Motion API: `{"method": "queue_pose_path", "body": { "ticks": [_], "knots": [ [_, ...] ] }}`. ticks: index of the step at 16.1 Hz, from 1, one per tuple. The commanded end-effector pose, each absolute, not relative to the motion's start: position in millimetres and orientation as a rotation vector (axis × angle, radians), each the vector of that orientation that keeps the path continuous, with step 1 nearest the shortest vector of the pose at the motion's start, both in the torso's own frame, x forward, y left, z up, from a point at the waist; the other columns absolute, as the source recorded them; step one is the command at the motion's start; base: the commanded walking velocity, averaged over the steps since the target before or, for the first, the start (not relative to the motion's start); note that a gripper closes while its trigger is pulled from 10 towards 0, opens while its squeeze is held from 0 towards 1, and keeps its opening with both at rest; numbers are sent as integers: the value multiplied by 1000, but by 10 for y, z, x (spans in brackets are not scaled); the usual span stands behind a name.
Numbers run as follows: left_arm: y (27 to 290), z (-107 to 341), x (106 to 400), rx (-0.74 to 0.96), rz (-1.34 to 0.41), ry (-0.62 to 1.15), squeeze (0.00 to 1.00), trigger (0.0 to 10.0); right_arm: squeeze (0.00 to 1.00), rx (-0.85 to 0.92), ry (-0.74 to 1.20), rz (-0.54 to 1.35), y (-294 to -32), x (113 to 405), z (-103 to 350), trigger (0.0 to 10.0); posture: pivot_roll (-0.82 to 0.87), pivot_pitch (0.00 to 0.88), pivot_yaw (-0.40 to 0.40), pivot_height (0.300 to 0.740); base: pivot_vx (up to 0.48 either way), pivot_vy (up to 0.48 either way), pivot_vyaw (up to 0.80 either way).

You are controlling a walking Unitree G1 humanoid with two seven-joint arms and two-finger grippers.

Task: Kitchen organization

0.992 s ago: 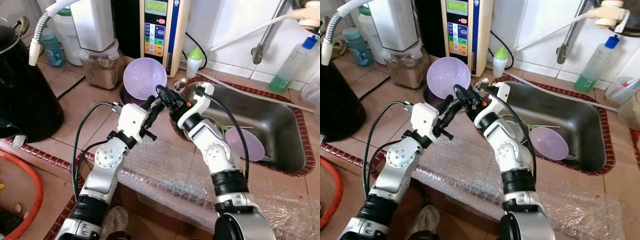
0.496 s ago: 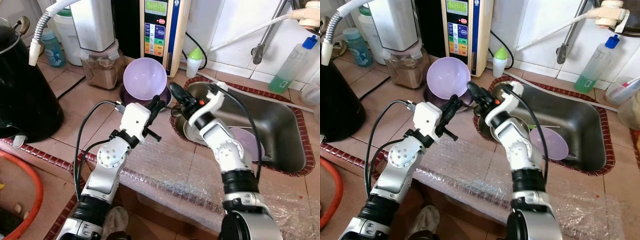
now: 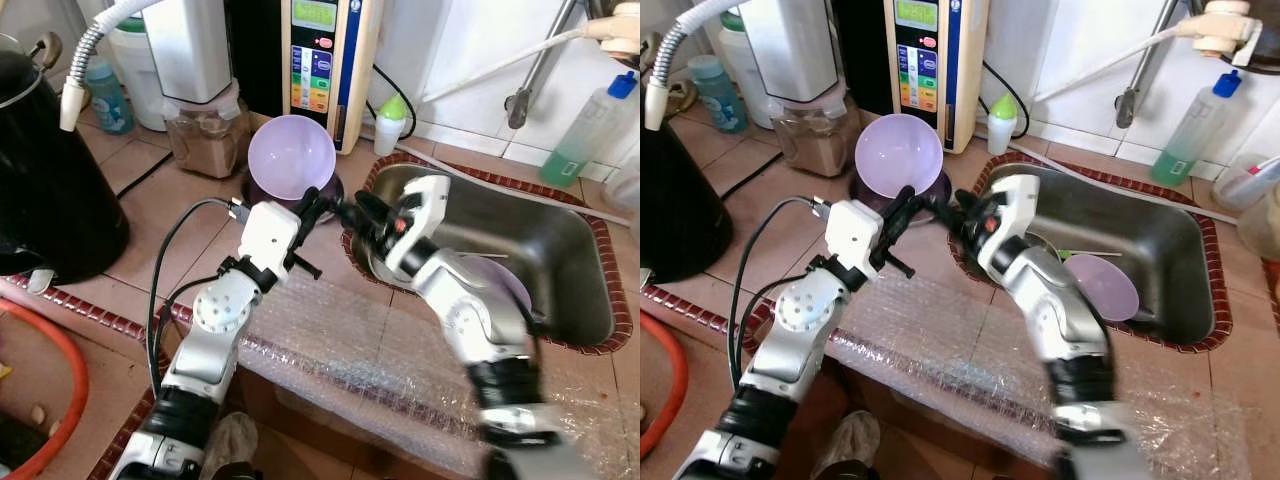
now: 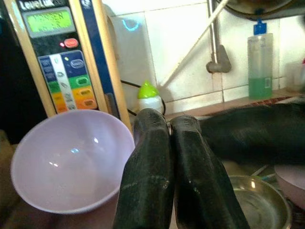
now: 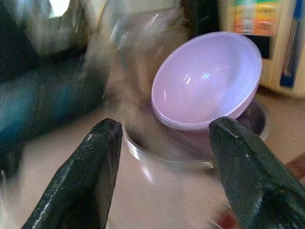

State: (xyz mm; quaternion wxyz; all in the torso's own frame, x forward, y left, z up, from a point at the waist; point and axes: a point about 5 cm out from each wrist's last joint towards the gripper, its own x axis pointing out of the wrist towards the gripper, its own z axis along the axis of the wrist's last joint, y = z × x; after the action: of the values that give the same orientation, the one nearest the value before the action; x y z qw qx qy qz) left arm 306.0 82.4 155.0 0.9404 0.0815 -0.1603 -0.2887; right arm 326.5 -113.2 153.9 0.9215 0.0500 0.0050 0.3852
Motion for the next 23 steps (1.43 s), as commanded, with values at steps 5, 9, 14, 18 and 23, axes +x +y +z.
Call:
{"method": "queue_pose_path", "body": {
  "ticks": [5,9,14,18,23],
  "knots": [
    [810,1673,3138,173,-633,-333,0,0,0,-404,-132,830,-1270,3294,1604,10000,19,0,-1,740,0,0,0],
    [708,1694,3103,165,-708,-320,0,0,0,-508,-215,799,-1135,3371,1630,10000,21,0,13,740,0,0,0],
    [623,1752,3080,164,-760,-326,0,0,0,-521,-221,755,-1001,3528,1587,0,31,0,12,740,0,0,0],
    [622,1779,3077,165,-761,-331,0,0,0,-556,-140,708,-1023,3628,1483,0,41,0,6,740,0,0,0],
    [651,1769,3085,172,-748,-326,0,0,0,-520,-89,627,-1120,3715,1470,0,43,0,7,740,0,0,0]
  ]
}}
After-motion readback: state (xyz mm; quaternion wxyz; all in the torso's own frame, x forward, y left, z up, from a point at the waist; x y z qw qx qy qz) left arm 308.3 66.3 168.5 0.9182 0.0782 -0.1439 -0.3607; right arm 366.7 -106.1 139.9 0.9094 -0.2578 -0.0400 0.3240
